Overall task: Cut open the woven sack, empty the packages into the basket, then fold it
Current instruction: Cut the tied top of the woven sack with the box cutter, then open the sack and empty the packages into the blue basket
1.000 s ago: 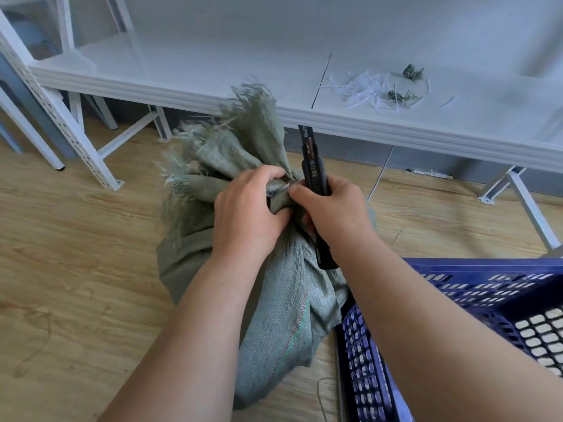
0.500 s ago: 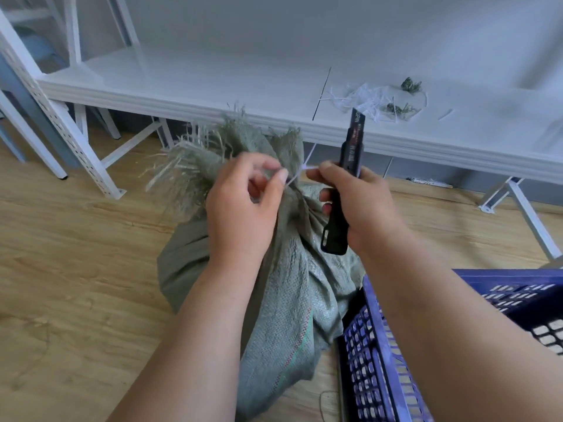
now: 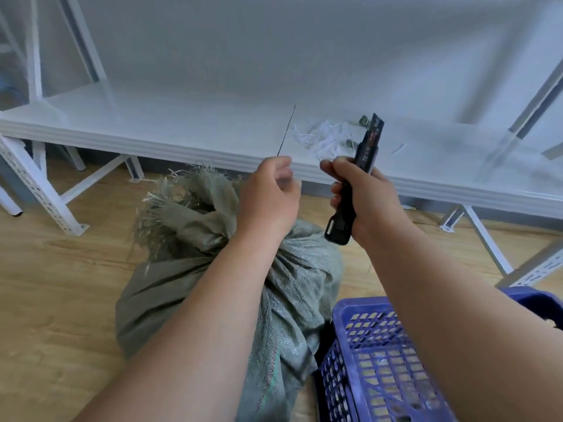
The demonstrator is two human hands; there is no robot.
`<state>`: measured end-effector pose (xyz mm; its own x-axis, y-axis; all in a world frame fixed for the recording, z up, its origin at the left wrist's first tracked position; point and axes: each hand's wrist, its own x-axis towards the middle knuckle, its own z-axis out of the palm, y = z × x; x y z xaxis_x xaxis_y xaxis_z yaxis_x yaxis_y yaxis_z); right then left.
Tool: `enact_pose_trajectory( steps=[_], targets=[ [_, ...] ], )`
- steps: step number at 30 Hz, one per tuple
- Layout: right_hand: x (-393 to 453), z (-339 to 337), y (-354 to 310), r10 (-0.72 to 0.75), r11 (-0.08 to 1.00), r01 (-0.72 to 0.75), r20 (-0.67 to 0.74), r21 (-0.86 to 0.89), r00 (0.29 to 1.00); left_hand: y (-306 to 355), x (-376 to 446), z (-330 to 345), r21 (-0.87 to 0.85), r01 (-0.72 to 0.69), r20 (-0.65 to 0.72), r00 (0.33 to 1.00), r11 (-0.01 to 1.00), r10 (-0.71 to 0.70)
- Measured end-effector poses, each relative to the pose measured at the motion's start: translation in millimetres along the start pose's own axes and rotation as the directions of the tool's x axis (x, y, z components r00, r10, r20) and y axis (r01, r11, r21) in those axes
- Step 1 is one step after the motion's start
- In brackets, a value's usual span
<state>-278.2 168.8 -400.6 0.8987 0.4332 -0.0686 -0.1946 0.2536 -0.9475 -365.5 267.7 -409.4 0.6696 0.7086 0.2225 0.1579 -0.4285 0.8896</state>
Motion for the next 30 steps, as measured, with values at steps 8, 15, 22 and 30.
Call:
enact_pose_trajectory(
  steps=[8, 15, 22, 30],
  targets=[
    [70.0, -1.8, -20.5, -0.167, 0.959, 0.12, -0.171, -0.255, 0.971, -8.2, 24.0, 21.6, 0.241, -0.017, 0.178, 0.984, 0.97, -0.027],
    [99.9, -12.3, 1.0, 0.11, 0.93, -0.132, -0.083, -0.343, 0.99, 11.1, 40.1, 32.0, 0.245, 0.05, 0.173, 0.98, 0.968, -0.094],
    [55.2, -33.9, 16.9, 0.223, 0.962, -0.227, 0.042, 0.152, 0.974, 11.9, -6.0, 43.0, 0.038, 0.238, 0.282, 0.929, 0.971, -0.239],
    [-17.5, -42.7, 39.1, 0.248, 0.964, -0.262, 0.205, 0.044, 0.947, -6.0, -98.8, 32.6, -0.208, 0.438, 0.327, 0.874, 0.875, -0.36]
  ],
)
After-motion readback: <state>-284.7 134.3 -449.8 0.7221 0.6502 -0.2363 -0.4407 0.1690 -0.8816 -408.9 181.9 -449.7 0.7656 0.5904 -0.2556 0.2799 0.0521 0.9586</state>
